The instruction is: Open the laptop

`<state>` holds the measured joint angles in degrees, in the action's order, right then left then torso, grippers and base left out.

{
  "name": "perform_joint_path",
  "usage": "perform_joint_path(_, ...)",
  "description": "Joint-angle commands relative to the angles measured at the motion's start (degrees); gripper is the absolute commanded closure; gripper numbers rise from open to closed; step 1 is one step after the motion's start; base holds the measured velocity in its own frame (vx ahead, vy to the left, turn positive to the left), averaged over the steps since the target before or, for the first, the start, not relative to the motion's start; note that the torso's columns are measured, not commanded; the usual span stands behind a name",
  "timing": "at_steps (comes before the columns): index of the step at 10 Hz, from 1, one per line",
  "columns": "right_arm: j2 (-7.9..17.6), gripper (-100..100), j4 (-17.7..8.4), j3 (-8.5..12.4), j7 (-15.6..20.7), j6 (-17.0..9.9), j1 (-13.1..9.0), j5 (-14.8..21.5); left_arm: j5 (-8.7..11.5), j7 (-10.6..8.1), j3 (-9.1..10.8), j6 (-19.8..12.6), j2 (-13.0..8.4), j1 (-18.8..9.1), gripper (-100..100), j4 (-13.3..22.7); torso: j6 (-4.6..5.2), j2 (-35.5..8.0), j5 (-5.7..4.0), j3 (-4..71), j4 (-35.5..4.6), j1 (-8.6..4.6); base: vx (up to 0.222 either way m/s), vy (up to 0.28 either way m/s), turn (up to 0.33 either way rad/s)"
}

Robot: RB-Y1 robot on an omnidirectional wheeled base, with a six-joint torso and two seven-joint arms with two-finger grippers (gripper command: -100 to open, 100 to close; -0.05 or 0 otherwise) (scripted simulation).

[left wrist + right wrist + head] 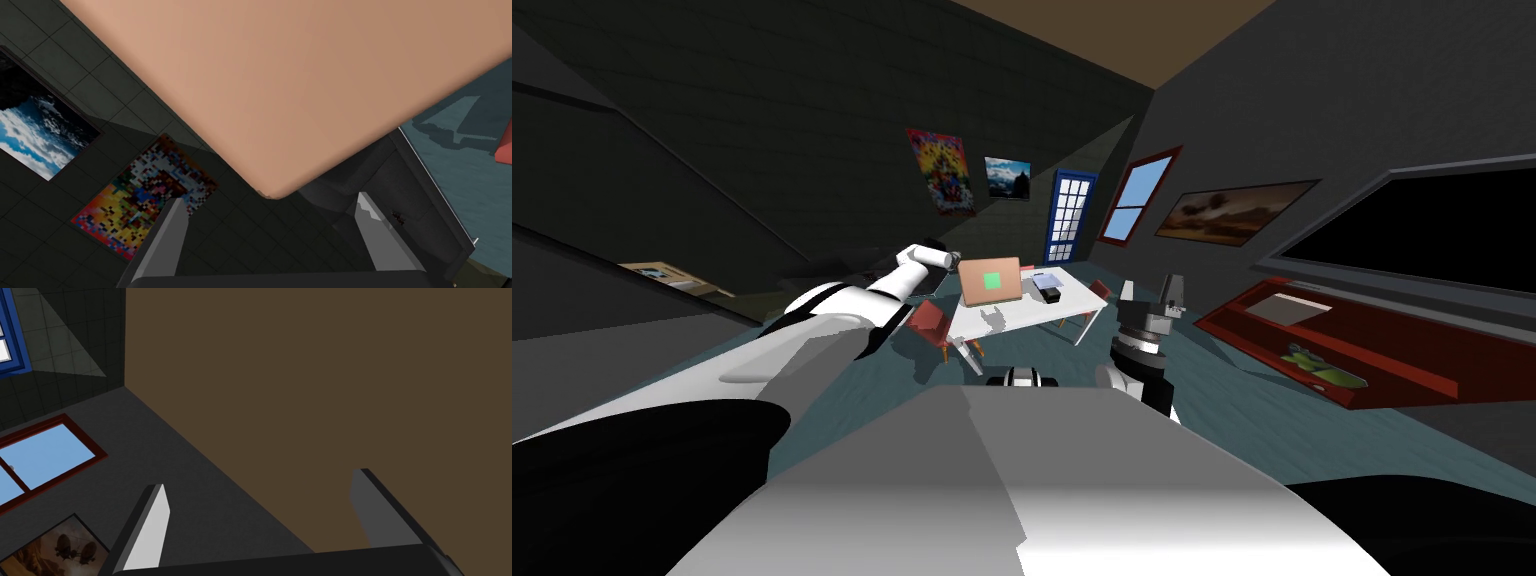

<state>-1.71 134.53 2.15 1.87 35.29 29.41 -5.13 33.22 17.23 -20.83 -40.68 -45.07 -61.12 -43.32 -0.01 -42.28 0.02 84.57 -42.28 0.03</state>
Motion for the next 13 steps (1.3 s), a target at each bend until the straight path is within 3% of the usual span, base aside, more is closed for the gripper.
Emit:
perform_joint_path(1,0.00,0,0.00,0.00,0.00,0.00,0.00,0.00,0.57,2.57,-2.32,-2.41,-0.14,-0.79,-100,-0.87,0.02,0.01,-0.04,0.00,0.00,-0.09,0.026,0.130,-0.096)
perform_joint_path(4,-0.01,0,0.00,-0.01,0.00,0.00,0.00,0.00,0.71,3.03,-2.55,-2.47,-0.11,-0.87,-100,-0.72,0.00,-0.05,-0.07,-0.03,-0.01,-0.25,0.016,0.056,-0.031)
perform_joint_path(5,-0.02,0,0.00,-0.01,0.00,0.00,0.00,0.00,0.71,3.02,-2.54,-2.45,-0.12,-0.87,100,-0.70,0.02,-0.07,-0.09,-0.05,-0.03,-0.26,0.000,0.000,0.000)
perform_joint_path(13,-0.01,0,0.01,-0.01,0.00,0.00,0.01,0.00,7.65,4.40,-4.88,-15.34,-1.34,-2.85,100,-0.05,0.14,0.33,0.12,0.22,0.27,0.06,0.091,0.051,-0.033)
